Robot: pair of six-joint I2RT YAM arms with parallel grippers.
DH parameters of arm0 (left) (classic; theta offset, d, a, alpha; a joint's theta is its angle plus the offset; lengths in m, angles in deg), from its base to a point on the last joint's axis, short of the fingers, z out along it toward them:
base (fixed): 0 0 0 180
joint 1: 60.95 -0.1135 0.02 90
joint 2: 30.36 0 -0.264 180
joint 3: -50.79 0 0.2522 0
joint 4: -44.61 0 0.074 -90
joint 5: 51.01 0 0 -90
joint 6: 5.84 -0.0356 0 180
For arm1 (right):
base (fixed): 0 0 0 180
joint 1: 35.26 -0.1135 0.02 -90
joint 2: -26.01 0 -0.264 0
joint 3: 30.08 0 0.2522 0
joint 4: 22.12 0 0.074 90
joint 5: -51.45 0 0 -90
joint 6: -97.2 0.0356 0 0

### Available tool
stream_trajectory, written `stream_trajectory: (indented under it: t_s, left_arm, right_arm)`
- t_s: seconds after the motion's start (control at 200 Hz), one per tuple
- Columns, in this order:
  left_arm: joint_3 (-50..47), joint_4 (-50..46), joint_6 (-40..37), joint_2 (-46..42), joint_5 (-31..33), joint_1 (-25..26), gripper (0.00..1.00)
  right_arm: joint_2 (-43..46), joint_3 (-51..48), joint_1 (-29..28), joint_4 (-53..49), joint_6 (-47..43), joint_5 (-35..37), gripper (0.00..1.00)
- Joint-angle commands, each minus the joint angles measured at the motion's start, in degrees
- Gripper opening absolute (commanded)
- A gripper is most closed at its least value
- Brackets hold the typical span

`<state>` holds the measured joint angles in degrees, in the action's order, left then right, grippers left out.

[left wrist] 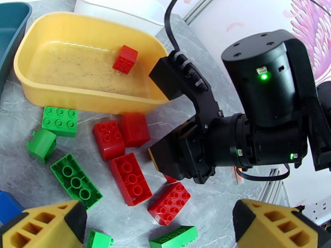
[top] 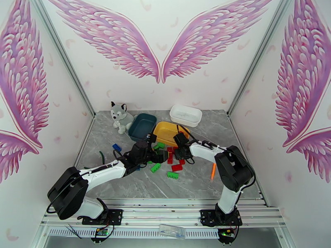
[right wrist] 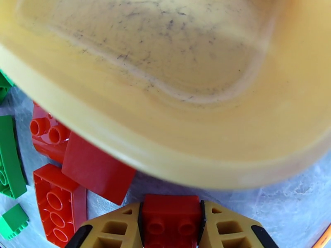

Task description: Sort the legos into containers by color

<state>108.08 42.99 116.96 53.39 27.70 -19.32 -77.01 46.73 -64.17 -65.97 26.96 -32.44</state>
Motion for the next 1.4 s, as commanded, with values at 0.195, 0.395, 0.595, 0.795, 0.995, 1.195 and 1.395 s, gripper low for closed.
stream_trajectory:
  t_s: [0.195,0.395,0.595,0.795,0.995,1.195,1.395]
  left_arm:
    - [-1.0,5.2,-2.0,-0.9,-2.4,-0.2,0.99]
    - [-1.4,7.1,-2.2,-0.5,-2.8,-0.2,0.99]
    - [-0.5,5.7,-2.4,0.4,-3.5,-0.5,0.99]
    - [-1.5,5.6,-2.4,-1.5,-2.8,-1.0,0.99]
    - [-2.5,5.0,-2.7,-4.4,-1.8,-1.3,0.99]
    - [-2.8,3.9,-3.3,-5.6,-0.2,-1.4,0.99]
    - [-2.6,3.3,-2.3,-4.5,0.5,-1.5,0.99]
  right_arm:
    - [15.1,-2.3,-0.2,-1.0,1.3,-1.7,0.28]
    - [15.6,6.5,0.0,-4.2,0.9,2.6,0.33]
    - [3.4,20.3,1.5,-5.4,1.2,5.2,0.31]
    - [-11.1,35.9,3.2,-9.3,2.2,6.6,0.3]
    - [-19.2,45.7,3.9,-13.2,1.7,8.0,0.52]
    - [-14.8,41.3,3.9,-11.9,1.8,7.3,0.68]
    - [-3.3,28.9,3.0,-8.9,3.2,1.6,0.68]
